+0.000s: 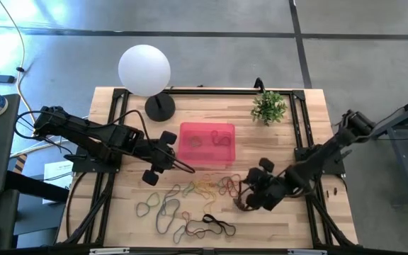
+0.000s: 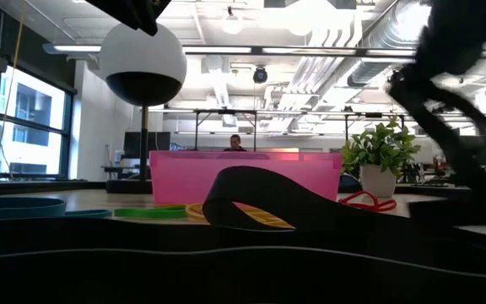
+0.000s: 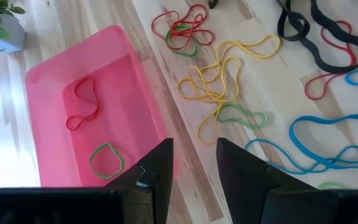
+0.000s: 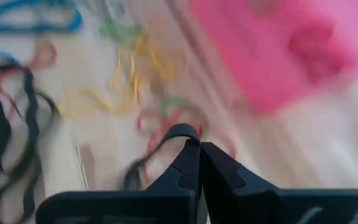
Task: Pick and place rubber bands into bin
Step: Put the black rubber band into the red bin
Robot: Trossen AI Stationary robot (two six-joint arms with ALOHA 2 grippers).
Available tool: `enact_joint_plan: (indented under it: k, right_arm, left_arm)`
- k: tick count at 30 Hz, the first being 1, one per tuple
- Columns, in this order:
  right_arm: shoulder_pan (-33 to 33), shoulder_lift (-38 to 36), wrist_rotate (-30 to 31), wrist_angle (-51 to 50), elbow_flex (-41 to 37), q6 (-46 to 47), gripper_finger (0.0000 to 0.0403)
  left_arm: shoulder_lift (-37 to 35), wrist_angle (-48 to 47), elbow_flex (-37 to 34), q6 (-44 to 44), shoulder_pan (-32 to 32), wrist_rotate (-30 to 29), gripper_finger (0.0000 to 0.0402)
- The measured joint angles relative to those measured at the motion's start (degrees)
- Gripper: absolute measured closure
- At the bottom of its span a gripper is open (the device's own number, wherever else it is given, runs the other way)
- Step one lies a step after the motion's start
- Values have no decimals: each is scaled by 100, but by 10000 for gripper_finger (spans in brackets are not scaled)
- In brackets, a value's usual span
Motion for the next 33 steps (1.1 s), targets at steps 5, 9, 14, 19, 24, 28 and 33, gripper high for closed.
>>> enact_joint_plan:
  k: [5, 9, 14, 19, 24, 28, 33]
  right_arm:
    - [-491, -92, 359, -242, 774, -1286, 401]
    - [-909, -92, 525, -271, 1373, -2346, 402]
    - [-1473, -92, 570, -268, 1877, -3433, 402]
    - [-2130, -89, 377, -230, 1972, -3956, 402]
    - [-2800, 232, -99, -176, 1974, -4140, 402]
    - [-3268, 680, -554, 88, 1972, -4397, 402]
    - [-3708, 1229, -894, 105, 1970, -4410, 402]
  left_arm:
    - [0, 284, 0, 0, 0, 0, 291]
    - [0, 476, 0, 2, 0, 0, 291]
    - [0, 556, 0, 2, 0, 0, 291]
    - [0, 556, 0, 0, 0, 0, 291]
    - [0, 554, 0, 0, -1, 0, 291]
    - [0, 552, 0, 31, -2, 0, 291]
    - [2, 537, 0, 44, -2, 0, 291]
